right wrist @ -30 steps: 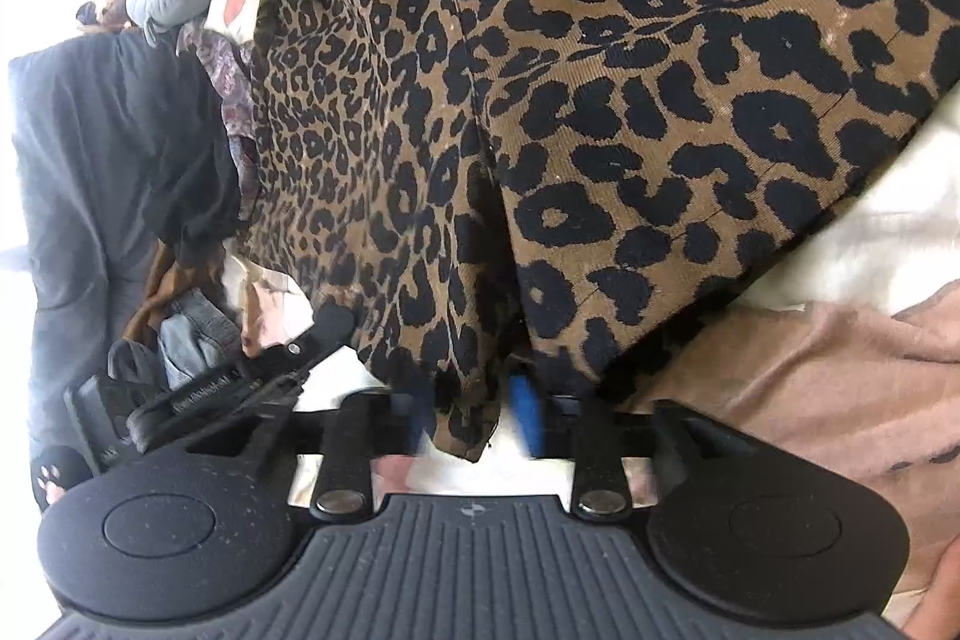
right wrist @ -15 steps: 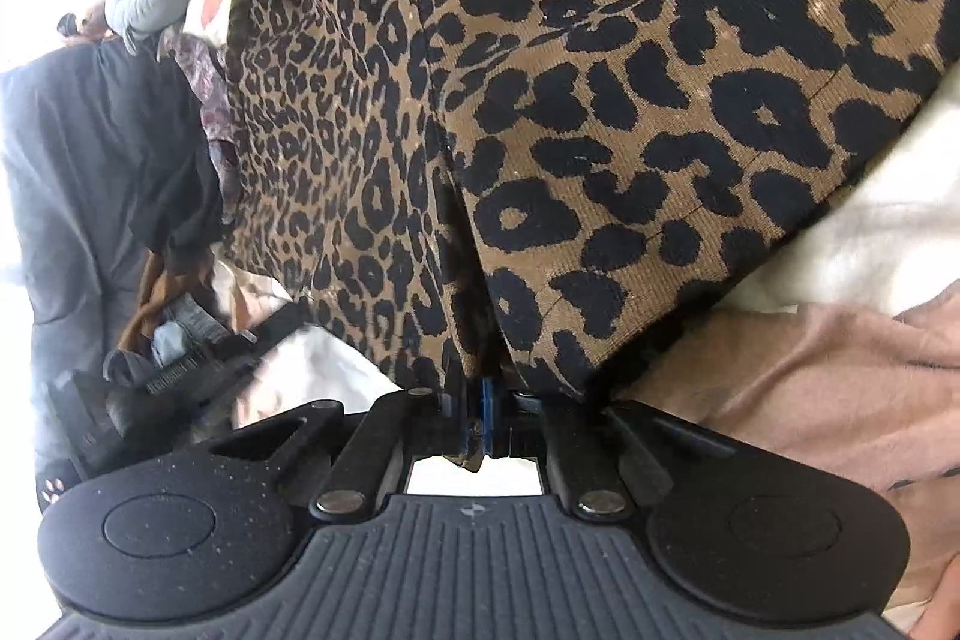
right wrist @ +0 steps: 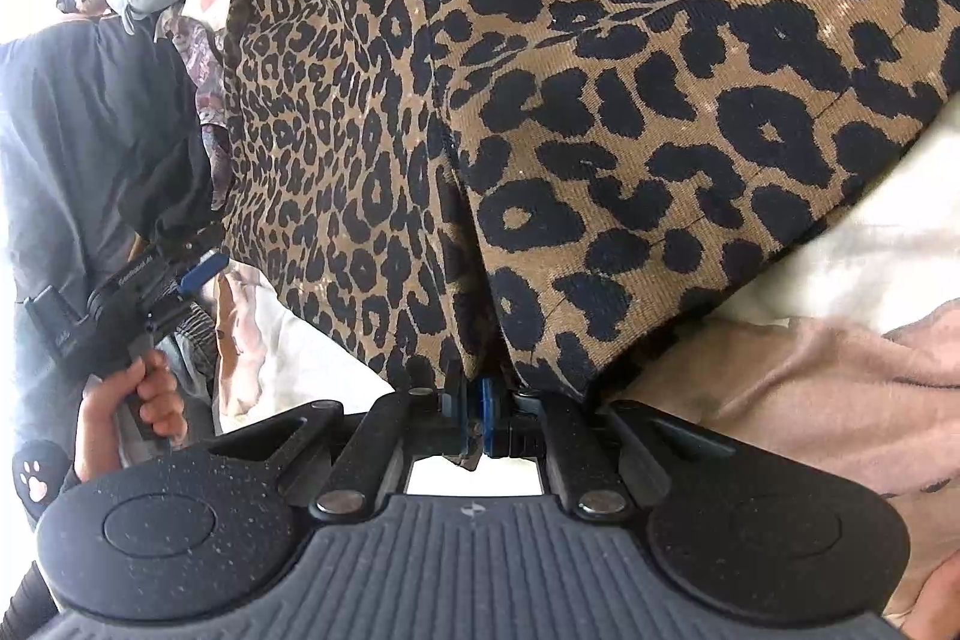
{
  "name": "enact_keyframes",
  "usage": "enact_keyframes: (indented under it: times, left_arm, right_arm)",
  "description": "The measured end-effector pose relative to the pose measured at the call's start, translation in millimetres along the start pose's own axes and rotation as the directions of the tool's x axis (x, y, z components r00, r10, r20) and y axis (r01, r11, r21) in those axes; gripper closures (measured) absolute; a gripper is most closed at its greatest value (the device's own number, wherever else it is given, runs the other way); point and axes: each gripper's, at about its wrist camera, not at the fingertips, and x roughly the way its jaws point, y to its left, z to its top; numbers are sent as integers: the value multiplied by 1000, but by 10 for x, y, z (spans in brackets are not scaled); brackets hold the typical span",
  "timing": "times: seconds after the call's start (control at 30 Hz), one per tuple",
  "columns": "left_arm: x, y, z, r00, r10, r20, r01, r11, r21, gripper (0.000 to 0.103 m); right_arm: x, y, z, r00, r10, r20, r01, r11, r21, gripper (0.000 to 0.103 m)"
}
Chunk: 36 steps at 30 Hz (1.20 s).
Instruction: Fold clothes
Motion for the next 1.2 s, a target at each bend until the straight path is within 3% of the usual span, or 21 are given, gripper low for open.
enact_keyframes:
  times: [0.37,0.4,0.5,0.77,1.03,1.1,1.2]
  left_arm:
    - [229,146,-35,999,31,16,-31,999,35,57]
    - [233,151,-42,999,28,27,-29,999,42,63]
    - [210,142,-40,999,18,50,-21,998,63,98]
    - [-20,112,76,991,31,133,-45,994,103,100]
    - [160,218,-3,993,79,89,-89,988,123,100]
    - [170,239,-11,993,73,90,-82,991,107,100]
    - [124,258,22,993,78,89,-85,993,83,90]
  right_arm:
    - [24,40,-2,1000,-25,-5,25,999,-25,101]
    - [25,42,-1,1000,-26,-6,26,999,-24,101]
    - [33,49,2,1000,-25,-9,25,999,-20,101]
    - [61,71,7,1000,-3,-17,3,1000,-10,101]
    - [74,127,7,999,-19,-30,18,999,-37,97]
    - [9,133,35,999,-17,-38,15,999,-40,87]
    - [-128,182,70,1000,-14,-25,12,997,-76,77]
